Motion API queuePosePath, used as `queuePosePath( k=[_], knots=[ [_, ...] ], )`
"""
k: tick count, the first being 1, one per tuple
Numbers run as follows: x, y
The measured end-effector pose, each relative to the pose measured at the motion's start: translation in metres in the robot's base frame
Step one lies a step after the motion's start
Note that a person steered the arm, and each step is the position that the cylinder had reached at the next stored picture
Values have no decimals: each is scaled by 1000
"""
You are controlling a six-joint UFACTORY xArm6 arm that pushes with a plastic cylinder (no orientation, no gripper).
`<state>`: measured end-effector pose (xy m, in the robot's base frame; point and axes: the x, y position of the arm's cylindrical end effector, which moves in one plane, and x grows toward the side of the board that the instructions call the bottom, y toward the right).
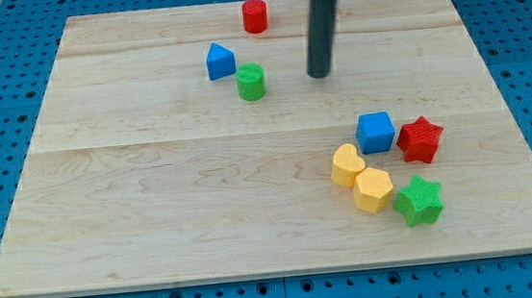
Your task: Move the green circle into the blue cube
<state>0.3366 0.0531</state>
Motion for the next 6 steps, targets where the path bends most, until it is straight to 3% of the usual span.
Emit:
queuePosePath(
  k=[2,3,4,6],
  knots=[
    [-70,-114],
    [-78,-164],
    [-65,-150],
    [-23,-59]
  ],
)
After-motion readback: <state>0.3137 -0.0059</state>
